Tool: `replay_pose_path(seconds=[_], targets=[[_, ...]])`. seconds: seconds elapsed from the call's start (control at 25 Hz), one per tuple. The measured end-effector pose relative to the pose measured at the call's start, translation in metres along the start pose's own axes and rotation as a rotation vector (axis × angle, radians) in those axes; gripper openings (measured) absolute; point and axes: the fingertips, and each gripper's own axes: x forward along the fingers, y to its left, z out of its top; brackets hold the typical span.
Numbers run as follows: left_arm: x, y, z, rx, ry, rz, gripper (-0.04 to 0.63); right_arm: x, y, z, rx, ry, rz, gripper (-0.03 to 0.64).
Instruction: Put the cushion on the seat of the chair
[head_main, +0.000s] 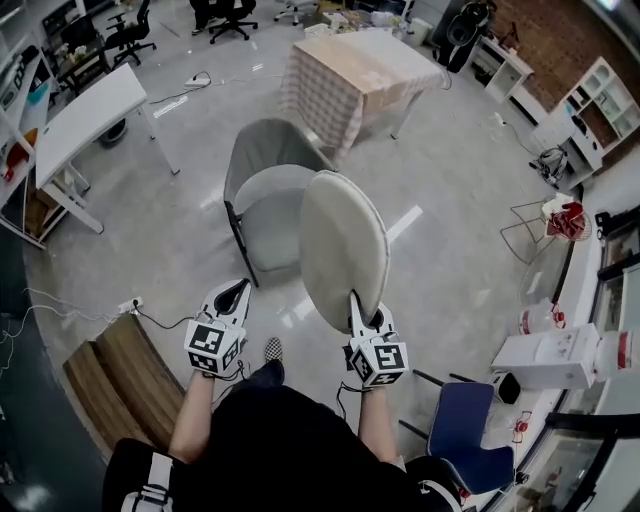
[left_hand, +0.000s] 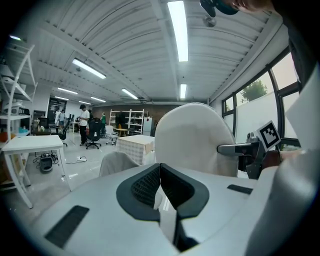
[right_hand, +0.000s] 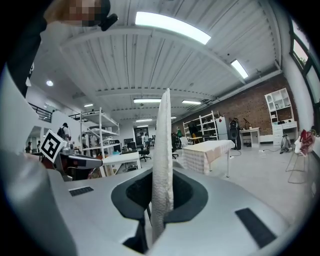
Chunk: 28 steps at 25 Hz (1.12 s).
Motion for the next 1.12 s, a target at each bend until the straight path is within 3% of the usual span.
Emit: replay_pose_path(seconds=[0.48, 1.12], targets=[[0.064, 0.088, 0.004, -0.018, 0.016, -0.021, 0.02, 0.107, -0.002, -0.005, 0.019, 0.052, -0.017, 0.057], [0.109, 0.154, -0.031, -0.113, 0.078, 0.114, 0.02, 0.216, -0.016, -0.048, 0.039, 0.187, 0.117, 0.057]])
